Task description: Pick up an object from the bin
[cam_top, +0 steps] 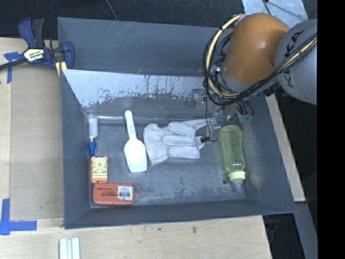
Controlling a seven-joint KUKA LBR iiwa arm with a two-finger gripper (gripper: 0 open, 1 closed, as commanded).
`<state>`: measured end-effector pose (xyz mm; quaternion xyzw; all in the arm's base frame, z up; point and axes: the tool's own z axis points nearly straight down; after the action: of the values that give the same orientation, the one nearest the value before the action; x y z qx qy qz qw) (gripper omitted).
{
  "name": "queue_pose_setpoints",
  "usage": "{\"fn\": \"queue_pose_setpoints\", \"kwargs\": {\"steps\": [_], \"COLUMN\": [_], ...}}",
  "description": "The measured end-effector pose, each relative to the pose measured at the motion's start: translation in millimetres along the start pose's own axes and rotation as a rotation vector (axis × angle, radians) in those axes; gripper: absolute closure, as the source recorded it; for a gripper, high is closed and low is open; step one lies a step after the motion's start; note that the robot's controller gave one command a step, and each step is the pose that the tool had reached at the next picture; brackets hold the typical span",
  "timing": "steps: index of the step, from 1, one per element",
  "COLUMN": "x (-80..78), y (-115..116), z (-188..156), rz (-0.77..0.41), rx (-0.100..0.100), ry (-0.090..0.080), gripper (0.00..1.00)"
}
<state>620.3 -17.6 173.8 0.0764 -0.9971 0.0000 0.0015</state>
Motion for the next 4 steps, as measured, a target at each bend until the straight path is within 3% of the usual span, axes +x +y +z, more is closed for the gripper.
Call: {"fn": "queue_pose_setpoints", "kwargs": {"steps": [1,2,3,4], "x": [-11.5,8.8,3.7,1.7], "y": [42,45,32,27], "z": [-6,28,52,91], "rz": [-0.055,0.105,0.122,-0.060], "rx": [0.002,-0.003,0.001,0.001], "ry": [-0.012,-0.008,-0.006,-0.009], "gripper": [0.00,0.00,0.00,0.00]}}
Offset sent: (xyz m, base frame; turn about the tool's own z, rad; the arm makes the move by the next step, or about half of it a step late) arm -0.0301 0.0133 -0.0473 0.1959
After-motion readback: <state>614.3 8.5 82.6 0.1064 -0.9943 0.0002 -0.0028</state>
